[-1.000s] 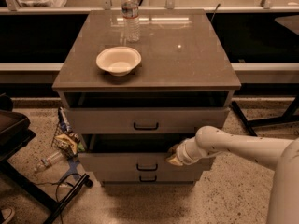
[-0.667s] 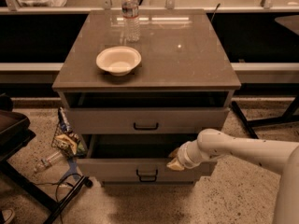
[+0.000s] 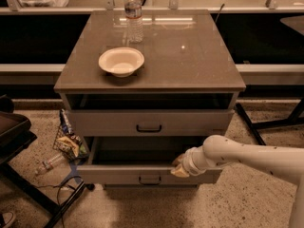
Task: Open middle drawer
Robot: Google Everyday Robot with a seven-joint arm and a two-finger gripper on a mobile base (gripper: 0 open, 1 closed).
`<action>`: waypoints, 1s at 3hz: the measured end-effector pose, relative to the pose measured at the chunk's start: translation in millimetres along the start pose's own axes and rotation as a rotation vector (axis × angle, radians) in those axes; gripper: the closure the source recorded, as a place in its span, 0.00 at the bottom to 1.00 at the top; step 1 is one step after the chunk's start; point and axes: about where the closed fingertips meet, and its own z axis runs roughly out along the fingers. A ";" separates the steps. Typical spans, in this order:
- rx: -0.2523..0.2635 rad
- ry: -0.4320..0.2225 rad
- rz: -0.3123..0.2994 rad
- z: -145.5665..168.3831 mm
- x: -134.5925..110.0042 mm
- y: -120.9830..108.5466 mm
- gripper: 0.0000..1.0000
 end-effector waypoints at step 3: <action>-0.075 0.024 0.032 -4.9 20.5 33.2 1.00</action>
Offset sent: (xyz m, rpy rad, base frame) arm -0.0226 -0.0016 -0.0147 -0.0033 0.0706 0.0281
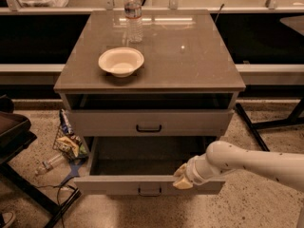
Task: Open middle drawer
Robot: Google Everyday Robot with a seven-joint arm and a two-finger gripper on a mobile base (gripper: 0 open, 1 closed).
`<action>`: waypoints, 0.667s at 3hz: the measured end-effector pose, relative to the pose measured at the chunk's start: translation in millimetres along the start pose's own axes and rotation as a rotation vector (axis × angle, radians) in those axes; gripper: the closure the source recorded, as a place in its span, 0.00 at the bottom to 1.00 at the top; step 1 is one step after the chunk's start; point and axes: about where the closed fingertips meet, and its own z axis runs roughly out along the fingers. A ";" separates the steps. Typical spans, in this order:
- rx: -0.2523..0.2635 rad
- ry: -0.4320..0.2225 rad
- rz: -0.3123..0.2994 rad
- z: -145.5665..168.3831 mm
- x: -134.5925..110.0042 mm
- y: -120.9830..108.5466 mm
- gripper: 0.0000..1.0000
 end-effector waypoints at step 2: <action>-0.033 0.034 -0.012 -12.8 13.8 32.2 1.00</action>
Offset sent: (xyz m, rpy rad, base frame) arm -0.2172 -0.0576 0.0330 -0.1588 0.1786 0.1732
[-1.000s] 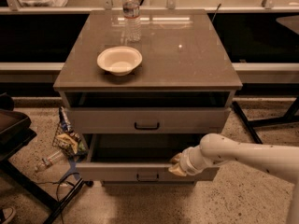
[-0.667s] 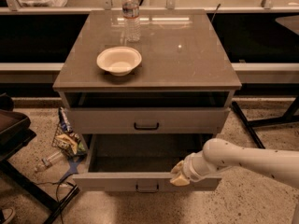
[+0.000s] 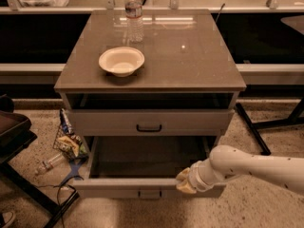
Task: Open middle drawer
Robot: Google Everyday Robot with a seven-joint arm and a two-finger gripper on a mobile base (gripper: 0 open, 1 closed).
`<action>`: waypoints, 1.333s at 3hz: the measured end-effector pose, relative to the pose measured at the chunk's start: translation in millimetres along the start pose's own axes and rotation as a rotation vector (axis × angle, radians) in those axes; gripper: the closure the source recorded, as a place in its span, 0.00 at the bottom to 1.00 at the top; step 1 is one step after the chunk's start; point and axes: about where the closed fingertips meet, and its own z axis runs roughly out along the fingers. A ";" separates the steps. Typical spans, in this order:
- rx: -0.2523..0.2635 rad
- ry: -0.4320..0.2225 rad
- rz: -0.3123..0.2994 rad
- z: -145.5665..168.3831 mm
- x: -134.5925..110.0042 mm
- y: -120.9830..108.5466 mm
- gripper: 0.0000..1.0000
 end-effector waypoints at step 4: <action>-0.009 0.165 -0.140 -23.0 -51.5 -3.2 1.00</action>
Offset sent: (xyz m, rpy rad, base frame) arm -0.0175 0.0336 0.0560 -0.1701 0.0163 0.1787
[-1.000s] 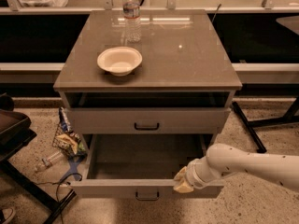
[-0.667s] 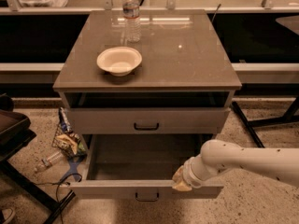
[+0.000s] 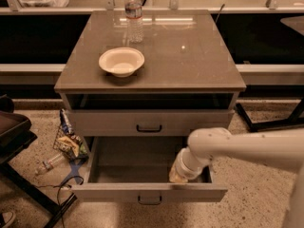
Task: Open middle drawer
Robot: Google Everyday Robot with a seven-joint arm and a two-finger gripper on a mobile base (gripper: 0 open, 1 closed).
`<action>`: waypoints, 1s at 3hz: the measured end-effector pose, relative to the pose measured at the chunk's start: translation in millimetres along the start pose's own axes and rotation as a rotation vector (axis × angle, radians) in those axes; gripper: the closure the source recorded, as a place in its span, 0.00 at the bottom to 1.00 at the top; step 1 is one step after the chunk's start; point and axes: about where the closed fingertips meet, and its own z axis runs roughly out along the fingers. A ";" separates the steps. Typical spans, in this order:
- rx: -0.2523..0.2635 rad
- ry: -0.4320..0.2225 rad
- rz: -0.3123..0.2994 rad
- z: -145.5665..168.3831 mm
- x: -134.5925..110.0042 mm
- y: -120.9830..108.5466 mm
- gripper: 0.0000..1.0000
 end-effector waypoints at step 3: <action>0.021 0.080 -0.061 -3.0 -21.0 -27.1 1.00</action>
Offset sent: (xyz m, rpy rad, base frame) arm 0.0242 0.0105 0.0218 -0.0834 -0.0270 0.0507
